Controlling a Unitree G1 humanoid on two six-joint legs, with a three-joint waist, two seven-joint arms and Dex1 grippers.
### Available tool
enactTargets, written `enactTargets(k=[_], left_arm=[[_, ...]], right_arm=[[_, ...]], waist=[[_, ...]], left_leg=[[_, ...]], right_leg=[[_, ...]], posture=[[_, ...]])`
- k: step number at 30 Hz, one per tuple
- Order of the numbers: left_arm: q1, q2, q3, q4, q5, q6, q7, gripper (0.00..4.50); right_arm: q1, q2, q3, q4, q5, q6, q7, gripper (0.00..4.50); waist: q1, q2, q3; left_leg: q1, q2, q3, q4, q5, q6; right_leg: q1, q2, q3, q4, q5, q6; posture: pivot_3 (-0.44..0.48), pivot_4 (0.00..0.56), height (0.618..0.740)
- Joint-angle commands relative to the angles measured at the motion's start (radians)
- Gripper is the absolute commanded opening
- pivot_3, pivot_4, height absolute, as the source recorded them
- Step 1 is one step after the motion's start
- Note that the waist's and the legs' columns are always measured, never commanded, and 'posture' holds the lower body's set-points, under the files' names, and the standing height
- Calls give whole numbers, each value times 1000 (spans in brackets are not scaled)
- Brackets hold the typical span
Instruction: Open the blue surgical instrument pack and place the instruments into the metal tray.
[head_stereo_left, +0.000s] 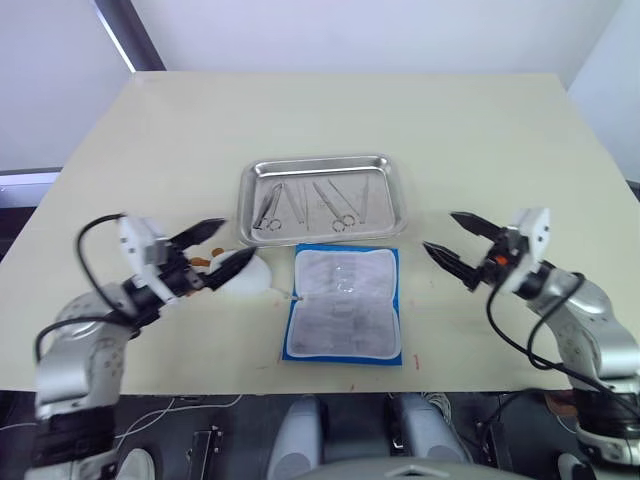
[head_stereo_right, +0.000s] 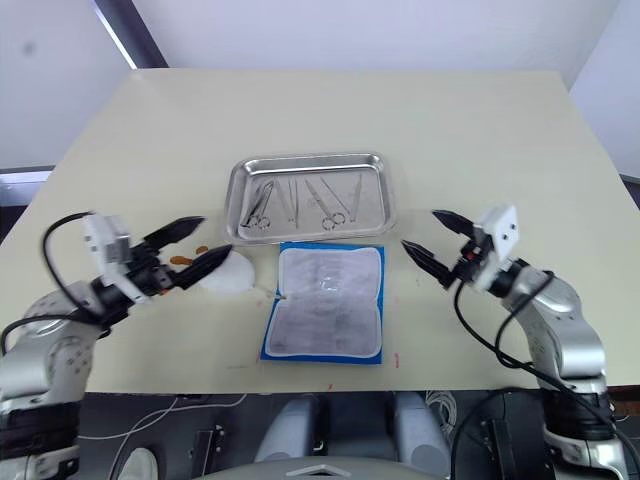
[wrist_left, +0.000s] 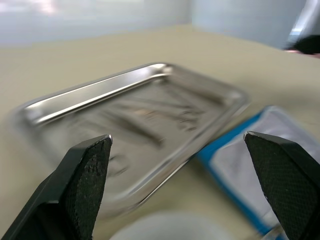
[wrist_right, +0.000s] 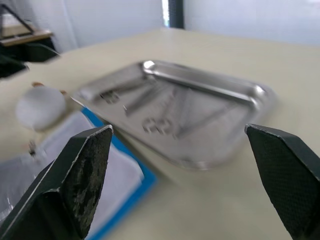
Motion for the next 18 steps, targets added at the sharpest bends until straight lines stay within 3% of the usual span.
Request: enactTargets(k=[1, 7, 18], left_arm=[[96, -8, 106, -22, -8, -16, 37, 4500], [281, -34, 160, -5, 45, -51, 71, 4500], [375, -54, 131, -10, 141, -74, 143, 4500]], right_arm=[[80, -31, -78, -10, 33, -85, 51, 4440], [257, -69, -183, 38, 34, -195, 95, 4440], [453, -71, -288, 101, 33, -288, 95, 4440]], waist=[[0, 0, 0], [1, -1, 1], [2, -2, 0]], left_leg=[[2, 0, 0, 0, 0, 0], [2, 0, 2, 0, 0, 0], [4, 0, 6, 1, 1, -1]], right_leg=[[1, 0, 0, 0, 0, 0], [1, 0, 1, 0, 0, 0], [3, 1, 1, 1, 0, 0]], posture=[[0, 150, 740], [0, 150, 740], [0, 150, 740]])
